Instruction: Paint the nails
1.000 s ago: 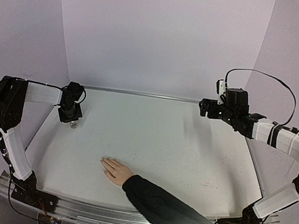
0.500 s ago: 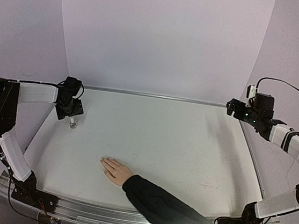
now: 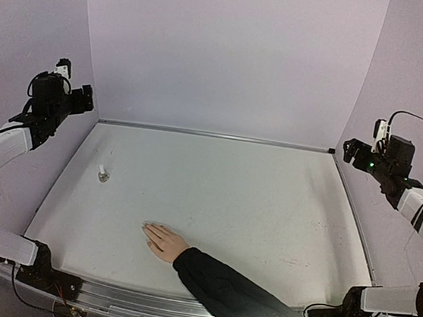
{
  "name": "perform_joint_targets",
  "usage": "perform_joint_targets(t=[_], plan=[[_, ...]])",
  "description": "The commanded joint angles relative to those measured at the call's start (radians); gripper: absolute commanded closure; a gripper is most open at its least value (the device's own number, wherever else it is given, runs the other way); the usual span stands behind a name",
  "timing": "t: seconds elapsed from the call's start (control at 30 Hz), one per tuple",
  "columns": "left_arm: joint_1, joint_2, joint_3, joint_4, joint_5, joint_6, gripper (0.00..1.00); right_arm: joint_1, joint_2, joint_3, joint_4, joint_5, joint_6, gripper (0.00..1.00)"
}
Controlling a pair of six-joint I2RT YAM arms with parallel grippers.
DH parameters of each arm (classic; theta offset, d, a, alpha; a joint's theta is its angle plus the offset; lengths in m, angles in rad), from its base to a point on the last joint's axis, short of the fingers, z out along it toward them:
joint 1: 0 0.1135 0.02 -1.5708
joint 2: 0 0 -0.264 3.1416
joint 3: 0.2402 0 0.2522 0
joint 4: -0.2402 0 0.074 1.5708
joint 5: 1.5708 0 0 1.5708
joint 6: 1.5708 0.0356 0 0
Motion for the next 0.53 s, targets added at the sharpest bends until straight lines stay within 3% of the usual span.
perform_joint_targets(t=[0.0, 0.13, 0.5], plan=[[0.078, -0.031, -0.062, 0.150, 0.089, 0.134, 0.05, 0.004, 0.015, 0.026, 0.064, -0.032, -0.040, 0.02], [0.082, -0.065, -0.109, 0.212, 0.098, 0.174, 0.04, 0.041, 0.047, 0.043, 0.073, -0.044, -0.053, 0.02], [0.083, -0.067, -0.120, 0.232, 0.113, 0.161, 0.01, 0.133, 0.028, 0.037, 0.076, 0.143, -0.070, 0.02]])
